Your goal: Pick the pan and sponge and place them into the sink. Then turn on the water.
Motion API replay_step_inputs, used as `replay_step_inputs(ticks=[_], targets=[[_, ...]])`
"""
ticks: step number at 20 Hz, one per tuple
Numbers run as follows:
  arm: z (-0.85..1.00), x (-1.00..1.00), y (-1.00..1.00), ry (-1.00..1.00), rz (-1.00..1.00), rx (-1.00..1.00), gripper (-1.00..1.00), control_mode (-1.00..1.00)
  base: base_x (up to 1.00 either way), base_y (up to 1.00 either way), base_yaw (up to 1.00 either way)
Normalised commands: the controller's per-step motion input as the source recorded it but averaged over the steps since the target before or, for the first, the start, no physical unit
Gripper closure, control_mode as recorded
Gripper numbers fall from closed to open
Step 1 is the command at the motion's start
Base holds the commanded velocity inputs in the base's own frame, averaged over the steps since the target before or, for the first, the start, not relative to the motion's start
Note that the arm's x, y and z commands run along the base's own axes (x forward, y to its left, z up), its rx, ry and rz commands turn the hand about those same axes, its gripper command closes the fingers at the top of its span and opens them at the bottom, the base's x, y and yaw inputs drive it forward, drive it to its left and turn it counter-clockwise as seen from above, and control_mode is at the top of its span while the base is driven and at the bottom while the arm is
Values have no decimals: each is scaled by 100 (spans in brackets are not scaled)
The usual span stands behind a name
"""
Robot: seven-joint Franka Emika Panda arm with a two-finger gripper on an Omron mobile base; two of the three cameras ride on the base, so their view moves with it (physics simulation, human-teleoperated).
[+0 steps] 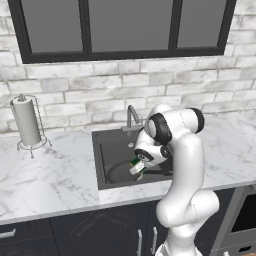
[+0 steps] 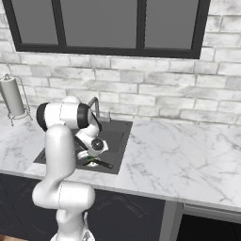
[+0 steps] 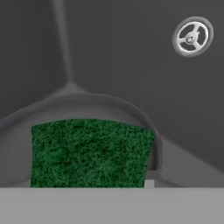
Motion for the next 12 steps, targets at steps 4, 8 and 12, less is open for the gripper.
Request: replay_step_inputs(ticks=[4,8,12], targets=[[-39,2,-13,-2,5,-1,100,-100,0,0,0],[-41,0,-5,-2,4,-1,-100,-100,0,0,0],[-30,0,-8,-4,4,0,-100,-100,0,0,0]])
